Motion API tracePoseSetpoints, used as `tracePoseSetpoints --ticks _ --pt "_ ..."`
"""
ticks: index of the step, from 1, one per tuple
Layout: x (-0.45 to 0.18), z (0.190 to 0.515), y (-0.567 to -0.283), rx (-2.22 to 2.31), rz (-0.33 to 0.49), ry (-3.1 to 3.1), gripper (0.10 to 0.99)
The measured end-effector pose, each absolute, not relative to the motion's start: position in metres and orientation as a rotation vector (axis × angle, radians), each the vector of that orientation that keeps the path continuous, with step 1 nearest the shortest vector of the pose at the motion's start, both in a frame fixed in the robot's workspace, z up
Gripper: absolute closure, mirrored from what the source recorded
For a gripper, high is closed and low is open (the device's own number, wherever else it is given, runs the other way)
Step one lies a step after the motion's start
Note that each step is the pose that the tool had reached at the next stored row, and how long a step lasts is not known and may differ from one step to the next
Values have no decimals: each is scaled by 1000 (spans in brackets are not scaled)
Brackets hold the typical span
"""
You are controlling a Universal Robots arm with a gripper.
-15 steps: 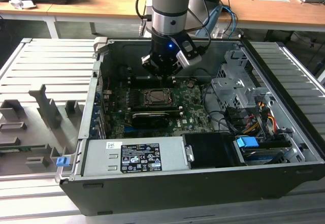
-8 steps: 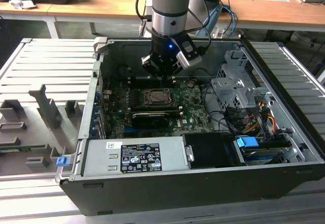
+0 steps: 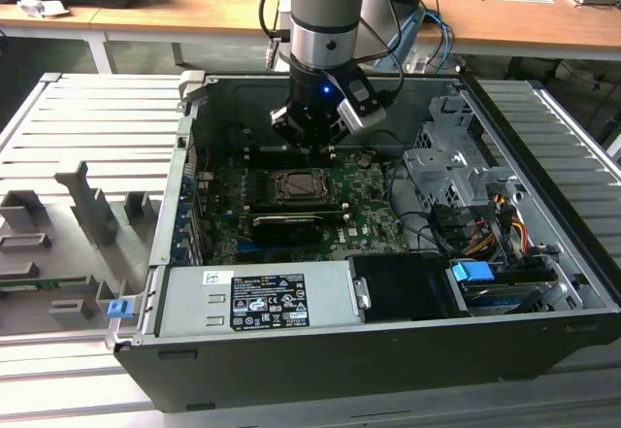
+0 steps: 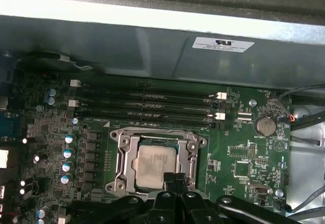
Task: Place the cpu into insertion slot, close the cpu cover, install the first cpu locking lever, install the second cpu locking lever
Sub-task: 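Install the second cpu locking lever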
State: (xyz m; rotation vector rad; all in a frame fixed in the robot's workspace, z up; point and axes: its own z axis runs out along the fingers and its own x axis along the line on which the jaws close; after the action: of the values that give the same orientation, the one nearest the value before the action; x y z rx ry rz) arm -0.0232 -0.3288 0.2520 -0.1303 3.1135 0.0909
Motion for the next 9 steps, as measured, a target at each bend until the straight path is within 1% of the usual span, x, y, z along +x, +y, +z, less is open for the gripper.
tracePoseSetpoints --ticks 9 --pt "-23 252 -332 -130 91 3113 980"
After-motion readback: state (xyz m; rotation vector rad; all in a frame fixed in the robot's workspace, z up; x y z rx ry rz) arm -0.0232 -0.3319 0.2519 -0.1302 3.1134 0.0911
